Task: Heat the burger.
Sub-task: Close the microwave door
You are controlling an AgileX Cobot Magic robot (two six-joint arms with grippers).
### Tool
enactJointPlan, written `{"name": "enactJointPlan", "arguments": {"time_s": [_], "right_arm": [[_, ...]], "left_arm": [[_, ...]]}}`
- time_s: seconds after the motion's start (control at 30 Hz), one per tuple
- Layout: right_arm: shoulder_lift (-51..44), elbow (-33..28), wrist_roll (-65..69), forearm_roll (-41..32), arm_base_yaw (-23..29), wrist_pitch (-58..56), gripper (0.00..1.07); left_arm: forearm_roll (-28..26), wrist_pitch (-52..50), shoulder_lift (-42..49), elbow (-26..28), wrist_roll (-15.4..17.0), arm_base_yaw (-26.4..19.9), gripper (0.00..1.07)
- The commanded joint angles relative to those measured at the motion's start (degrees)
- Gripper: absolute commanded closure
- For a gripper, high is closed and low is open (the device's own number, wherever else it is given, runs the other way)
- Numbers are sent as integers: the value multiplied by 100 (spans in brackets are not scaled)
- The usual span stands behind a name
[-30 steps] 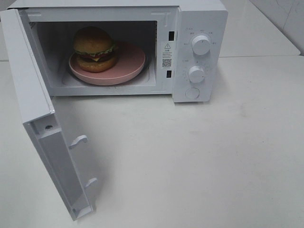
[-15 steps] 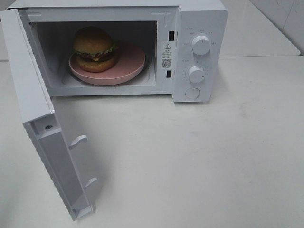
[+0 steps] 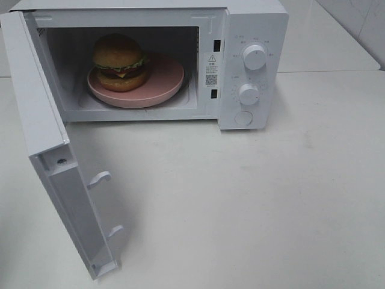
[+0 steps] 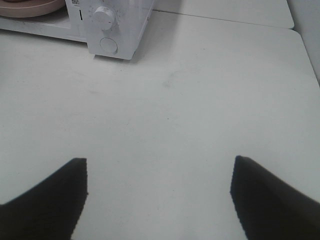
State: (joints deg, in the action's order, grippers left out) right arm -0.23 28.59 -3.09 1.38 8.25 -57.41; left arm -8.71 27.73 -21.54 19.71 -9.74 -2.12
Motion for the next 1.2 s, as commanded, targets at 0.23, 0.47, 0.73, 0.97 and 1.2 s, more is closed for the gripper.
{"name": "enactJointPlan", "arguments": {"time_s": [0.23, 0.47, 0.73, 0.97, 1.2], "right_arm": [[-155, -11, -6, 0, -23, 40, 32], [-155, -11, -6, 0, -23, 40, 32], [-155, -11, -6, 0, -23, 40, 32], [-155, -11, -6, 0, -23, 40, 32], [-155, -11, -6, 0, -23, 40, 32]], "left_arm": [[-264, -2521, -728, -751, -372, 6, 107], [-126, -3822, -1381, -911, -372, 120, 107], [607, -4968, -2544, -922, -92, 625, 107], [716, -5563, -3409, -905, 34, 1089, 107], [1209, -6050, -4074, -762, 476, 1432, 107]]}}
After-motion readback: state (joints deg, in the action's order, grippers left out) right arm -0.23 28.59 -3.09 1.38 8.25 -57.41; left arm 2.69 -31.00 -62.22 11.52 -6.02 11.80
